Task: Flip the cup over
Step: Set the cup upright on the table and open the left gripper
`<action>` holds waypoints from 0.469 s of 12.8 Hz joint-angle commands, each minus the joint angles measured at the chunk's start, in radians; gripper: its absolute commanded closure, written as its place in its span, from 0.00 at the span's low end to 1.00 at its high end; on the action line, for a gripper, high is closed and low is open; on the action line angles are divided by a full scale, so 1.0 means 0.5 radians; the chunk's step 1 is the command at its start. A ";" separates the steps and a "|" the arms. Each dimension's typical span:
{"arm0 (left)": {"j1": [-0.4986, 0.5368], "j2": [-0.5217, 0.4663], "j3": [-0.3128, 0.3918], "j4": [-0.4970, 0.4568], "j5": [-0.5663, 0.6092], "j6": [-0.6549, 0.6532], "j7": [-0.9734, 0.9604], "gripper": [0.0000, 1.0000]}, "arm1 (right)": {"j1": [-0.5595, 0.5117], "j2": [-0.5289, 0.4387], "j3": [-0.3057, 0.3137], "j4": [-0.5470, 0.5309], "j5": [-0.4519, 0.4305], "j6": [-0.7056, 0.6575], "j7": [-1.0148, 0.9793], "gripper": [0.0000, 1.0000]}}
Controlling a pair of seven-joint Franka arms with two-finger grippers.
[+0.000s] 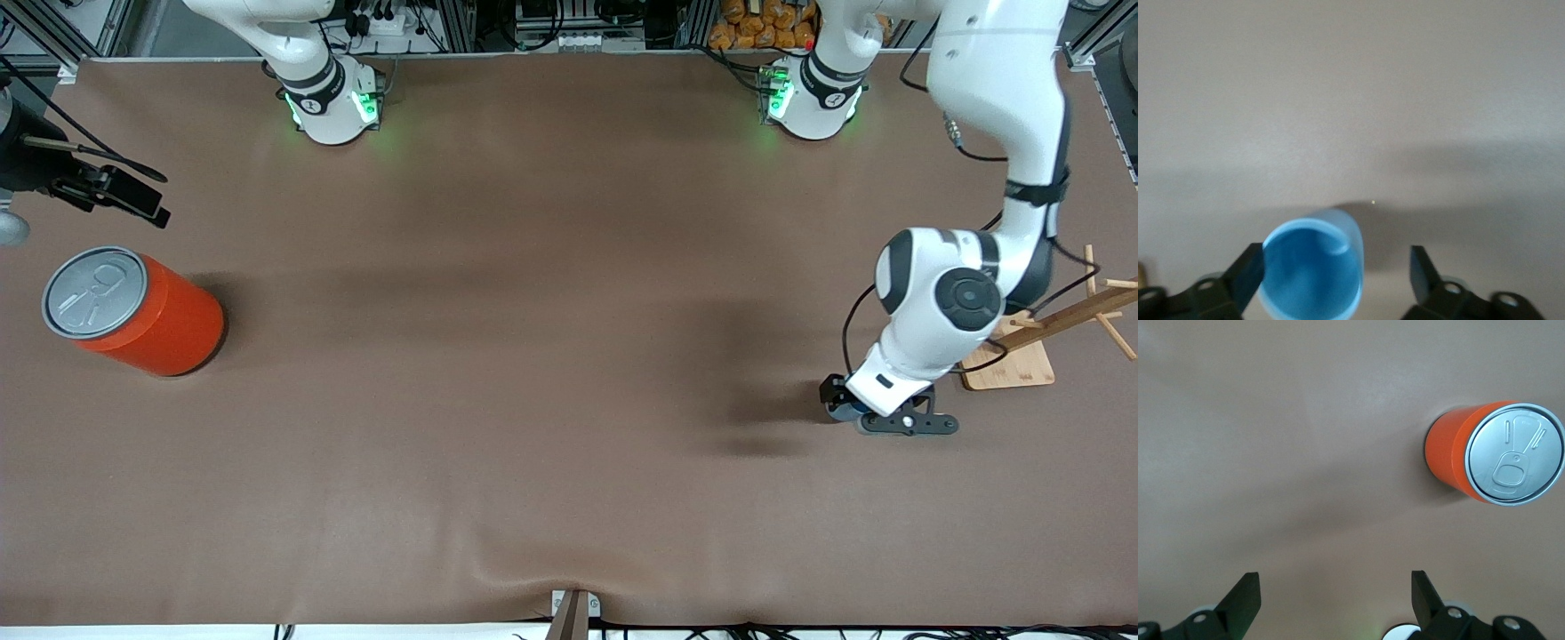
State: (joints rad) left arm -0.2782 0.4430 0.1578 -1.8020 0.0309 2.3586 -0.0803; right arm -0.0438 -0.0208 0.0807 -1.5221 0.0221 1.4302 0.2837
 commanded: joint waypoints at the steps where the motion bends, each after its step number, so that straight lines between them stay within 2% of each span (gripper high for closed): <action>1: 0.016 -0.103 -0.006 0.122 0.040 -0.317 0.050 0.00 | -0.005 0.002 0.001 0.038 -0.010 -0.035 0.000 0.00; 3: 0.062 -0.256 -0.009 0.098 0.027 -0.492 0.075 0.00 | -0.008 0.002 0.004 0.038 -0.010 -0.032 0.000 0.00; 6: 0.227 -0.514 -0.012 0.091 0.021 -0.930 0.472 0.00 | -0.008 0.002 0.007 0.038 -0.010 -0.035 -0.003 0.00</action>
State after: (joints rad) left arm -0.2214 0.2806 0.1602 -1.7342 0.0309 1.9904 0.0451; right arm -0.0437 -0.0208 0.0804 -1.5210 0.0221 1.4296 0.2836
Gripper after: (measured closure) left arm 0.000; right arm 0.000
